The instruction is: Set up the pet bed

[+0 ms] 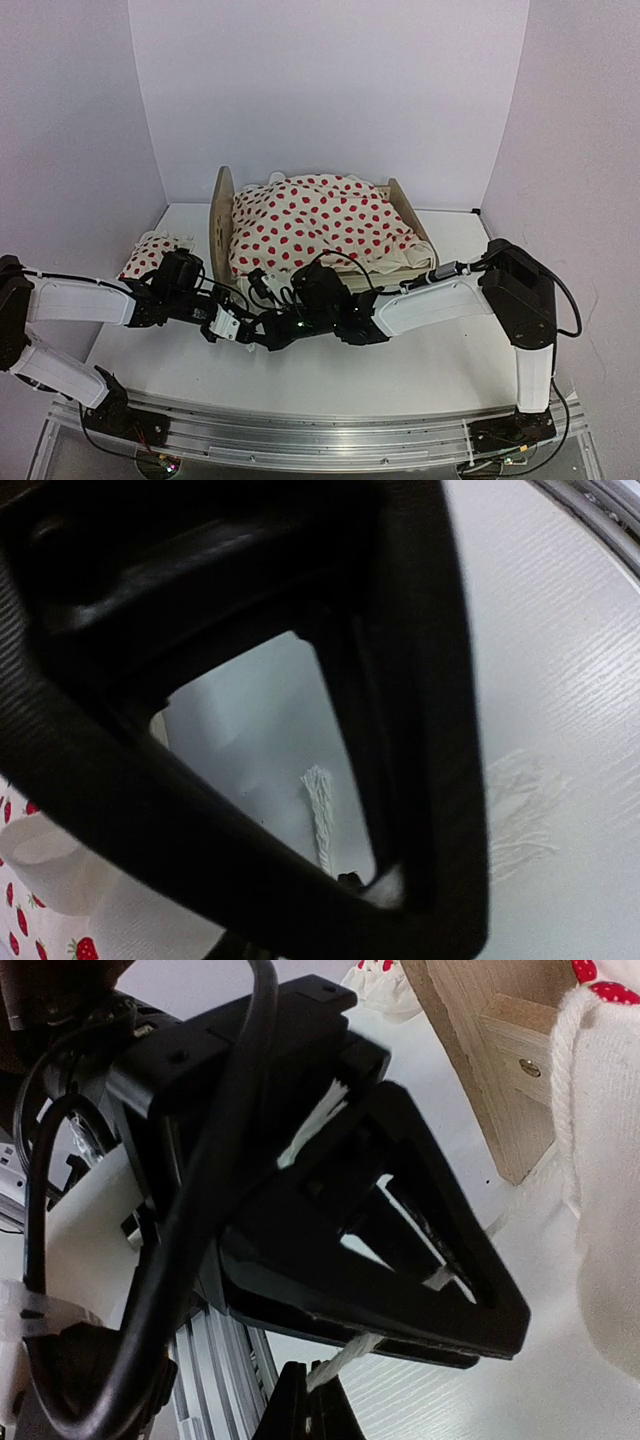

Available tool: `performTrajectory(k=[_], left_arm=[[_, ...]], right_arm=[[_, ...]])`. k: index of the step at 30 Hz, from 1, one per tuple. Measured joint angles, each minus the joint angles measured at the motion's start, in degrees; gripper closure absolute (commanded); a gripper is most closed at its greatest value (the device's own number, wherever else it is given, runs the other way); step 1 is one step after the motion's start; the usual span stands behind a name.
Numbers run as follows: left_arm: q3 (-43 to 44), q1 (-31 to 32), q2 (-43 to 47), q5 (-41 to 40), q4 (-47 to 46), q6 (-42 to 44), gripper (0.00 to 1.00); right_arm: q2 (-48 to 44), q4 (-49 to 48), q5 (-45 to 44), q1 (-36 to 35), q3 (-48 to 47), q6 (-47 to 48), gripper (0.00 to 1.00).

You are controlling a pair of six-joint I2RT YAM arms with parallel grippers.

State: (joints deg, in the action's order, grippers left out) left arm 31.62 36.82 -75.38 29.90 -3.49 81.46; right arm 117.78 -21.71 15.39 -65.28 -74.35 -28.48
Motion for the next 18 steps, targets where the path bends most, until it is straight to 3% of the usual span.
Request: performTrajectory(k=[4, 9, 11, 18], left_arm=[[0.34, 0.00, 0.14, -0.81, -0.98, -0.62, 1.00], [0.34, -0.42, 2.52, -2.76, 0.13, -2.28, 1.00], [0.33, -0.93, 3.91, -3.28, 1.19, -3.23, 1.00], [-2.98, -2.54, 10.09, -6.03, 4.16, -4.71, 1.00]], right_arm=[[0.00, -0.11, 0.12, 0.30, 0.02, -0.26, 0.99], [-0.15, -0.81, -0.85, 1.47, 1.86, -1.58, 0.61], [-0.34, 0.03, -2.93, 1.95, 3.03, -1.62, 0.55], [-0.66, 13.62, -18.40, 3.29, 0.99, 6.16, 0.47]])
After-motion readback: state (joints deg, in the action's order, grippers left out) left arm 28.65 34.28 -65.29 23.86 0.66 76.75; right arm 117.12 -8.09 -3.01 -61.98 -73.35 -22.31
